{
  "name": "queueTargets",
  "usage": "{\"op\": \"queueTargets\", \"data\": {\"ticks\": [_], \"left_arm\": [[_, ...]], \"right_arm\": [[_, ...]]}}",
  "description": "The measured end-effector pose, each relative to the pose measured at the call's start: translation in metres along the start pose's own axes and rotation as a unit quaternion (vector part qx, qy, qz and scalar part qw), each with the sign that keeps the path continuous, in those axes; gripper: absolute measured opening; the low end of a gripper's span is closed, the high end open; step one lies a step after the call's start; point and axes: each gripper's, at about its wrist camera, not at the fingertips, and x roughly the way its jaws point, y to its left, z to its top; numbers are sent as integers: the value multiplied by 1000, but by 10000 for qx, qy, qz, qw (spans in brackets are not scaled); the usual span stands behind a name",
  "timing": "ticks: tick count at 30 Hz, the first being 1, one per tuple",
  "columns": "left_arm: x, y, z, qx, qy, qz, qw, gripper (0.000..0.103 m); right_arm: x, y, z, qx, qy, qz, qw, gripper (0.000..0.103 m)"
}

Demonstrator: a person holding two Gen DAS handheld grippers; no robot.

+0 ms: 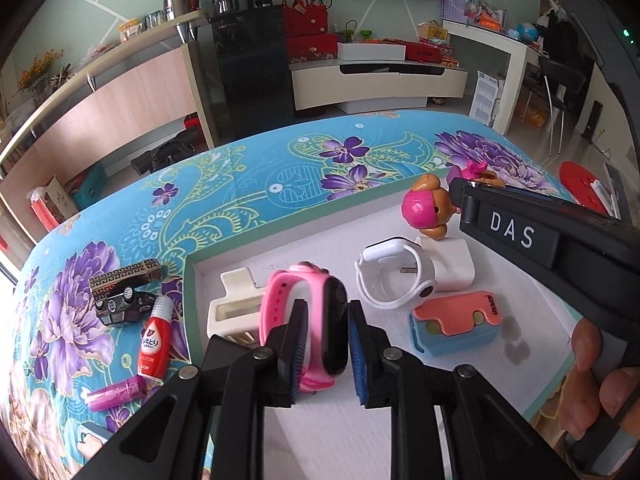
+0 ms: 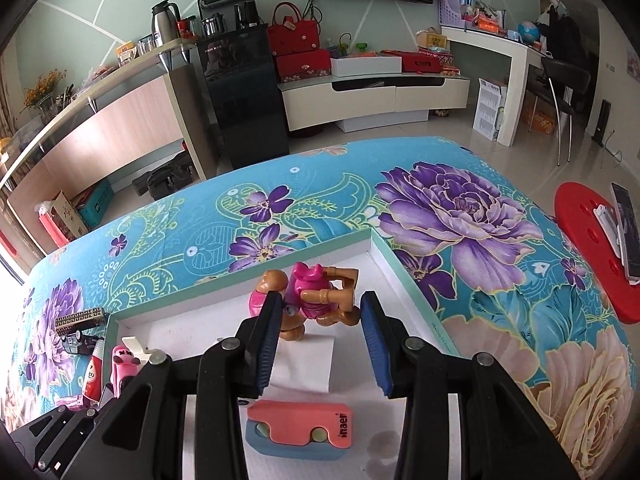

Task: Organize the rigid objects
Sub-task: 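Lower the pink band and dog figure into the tray and open both tools, then move both open tools back toward the red bottle and orange toy on the bed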

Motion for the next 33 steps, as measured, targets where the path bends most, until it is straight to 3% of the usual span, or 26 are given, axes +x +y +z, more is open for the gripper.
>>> {"op": "queueTargets", "data": {"ticks": [2, 4, 7, 12, 17, 19, 22, 28, 33], "left_arm": [[-1, 0, 0, 5, -20, 26, 10000, 58], [-4, 1, 1, 0, -55, 22, 10000, 61], [-7, 4, 2, -25, -79, 42, 10000, 61], [-11, 17, 3, -194, -94, 161, 9996, 67], [-17, 39, 4, -479, -177, 385, 9980, 86], [-18, 49, 4, -617, -186, 500, 9967, 94], [-17, 66, 2, -833, -156, 643, 9943, 103], [-15, 106, -7, -1359, -76, 988, 9858, 103], [-26, 155, -22, -2072, -135, 1269, 9699, 103]], "right_arm": [[0, 0, 0, -1, 12, 3, 10000, 42], [1, 0, 1, -7, 35, -6, 10000, 44], [1, 0, 1, 10, 51, -43, 10000, 56], [0, -3, 2, 89, 114, -4, 9999, 67], [1, -10, 2, 279, 271, 125, 9992, 69], [3, -12, 1, 336, 343, 131, 9988, 87], [4, -14, 0, 384, 379, 138, 9984, 89], [8, -13, -1, 364, 446, 35, 9983, 91], [4, -6, 1, 283, 300, 153, 9990, 91]]}}
